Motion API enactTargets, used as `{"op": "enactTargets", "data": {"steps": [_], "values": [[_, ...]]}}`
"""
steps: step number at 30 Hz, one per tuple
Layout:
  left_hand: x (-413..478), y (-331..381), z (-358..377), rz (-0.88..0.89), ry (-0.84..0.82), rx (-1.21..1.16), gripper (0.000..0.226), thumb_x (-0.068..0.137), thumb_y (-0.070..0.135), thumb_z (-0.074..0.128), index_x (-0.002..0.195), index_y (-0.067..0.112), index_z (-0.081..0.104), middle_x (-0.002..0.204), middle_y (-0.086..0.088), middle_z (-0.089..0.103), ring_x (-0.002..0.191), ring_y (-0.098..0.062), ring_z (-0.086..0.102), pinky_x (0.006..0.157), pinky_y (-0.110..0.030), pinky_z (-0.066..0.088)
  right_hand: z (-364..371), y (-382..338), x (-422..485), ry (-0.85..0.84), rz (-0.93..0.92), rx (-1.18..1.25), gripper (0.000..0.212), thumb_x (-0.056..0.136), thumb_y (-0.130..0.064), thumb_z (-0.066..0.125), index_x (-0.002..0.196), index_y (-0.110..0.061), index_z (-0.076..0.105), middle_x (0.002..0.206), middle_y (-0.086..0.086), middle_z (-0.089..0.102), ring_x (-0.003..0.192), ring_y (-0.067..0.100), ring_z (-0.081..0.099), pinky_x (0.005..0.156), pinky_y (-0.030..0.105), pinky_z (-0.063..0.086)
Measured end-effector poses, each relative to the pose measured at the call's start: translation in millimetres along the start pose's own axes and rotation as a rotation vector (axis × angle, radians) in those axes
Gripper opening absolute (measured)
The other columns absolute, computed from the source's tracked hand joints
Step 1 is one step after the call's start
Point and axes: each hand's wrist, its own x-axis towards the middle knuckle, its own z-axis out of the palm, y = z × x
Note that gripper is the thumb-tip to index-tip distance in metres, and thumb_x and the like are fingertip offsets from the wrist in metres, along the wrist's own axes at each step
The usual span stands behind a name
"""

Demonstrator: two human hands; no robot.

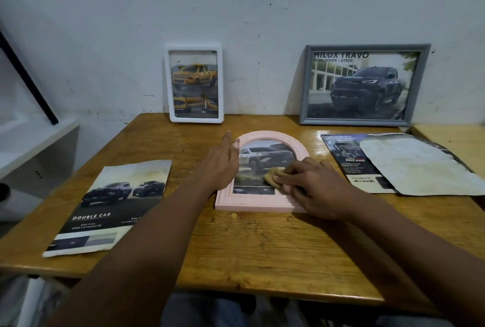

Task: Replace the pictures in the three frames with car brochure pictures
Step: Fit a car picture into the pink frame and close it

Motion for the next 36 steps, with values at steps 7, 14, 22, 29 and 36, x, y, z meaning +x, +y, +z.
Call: {"op": "enactTargets", "data": {"steps": [7,14,22,29,36], "values": [[-3.4,6.4,-0.4,0.002,0.003,0.036,0.061,0.109,0.05,0.019,0.163,0.023,0.012,0.155,-0.015,0.045,0.138,-0.033,0.045,0.106,-0.042,0.037,12.9,-49.4,12.5,0.167,0.292,0.032,0.024,0.096,-0.024,0.052,0.115,-0.02,0.066,0.116,0.01,0.051,0.108,0.026,0.044,0.091,0.039,0.04],[-2.6,7.1,0.9,-0.032,0.018,0.054,0.06,0.108,0.051,0.017,0.162,0.026,0.013,0.159,-0.013,0.039,0.144,-0.035,0.039,0.112,-0.046,0.032,27.1,-76.8,34.2,0.229,0.081,0.244,0.028,0.086,-0.019,0.07,0.113,-0.021,0.073,0.114,0.004,0.057,0.108,0.021,0.047,0.089,0.037,0.045],[-2.4,5.9,-5.8,0.07,-0.047,0.21,0.061,0.108,0.05,0.02,0.163,0.025,0.009,0.16,-0.006,0.04,0.145,-0.031,0.038,0.113,-0.044,0.034,-3.7,-17.9,13.0,-0.008,-0.114,0.202,0.034,0.098,-0.016,0.054,0.127,-0.03,0.066,0.125,-0.006,0.061,0.113,0.014,0.05,0.097,0.036,0.044],[0.5,14.6,-10.9,0.211,-0.091,0.49,0.058,0.108,0.051,0.018,0.161,0.026,0.021,0.164,-0.005,0.032,0.153,-0.026,0.023,0.122,-0.047,0.019,-16.3,4.3,-7.2,0.031,0.016,0.256,0.038,0.096,-0.008,0.053,0.121,-0.031,0.069,0.118,-0.005,0.063,0.106,0.013,0.057,0.087,0.032,0.05],[-2.4,28.8,-17.8,0.171,-0.024,0.264,0.045,0.106,0.045,0.043,0.147,0.027,0.049,0.159,0.002,0.041,0.153,-0.021,0.021,0.123,-0.047,0.017,-51.0,51.6,52.6,0.271,0.456,0.47,0.028,0.098,-0.005,0.053,0.117,-0.012,0.072,0.124,0.007,0.066,0.085,0.012,0.06,0.068,0.017,0.051]]}}
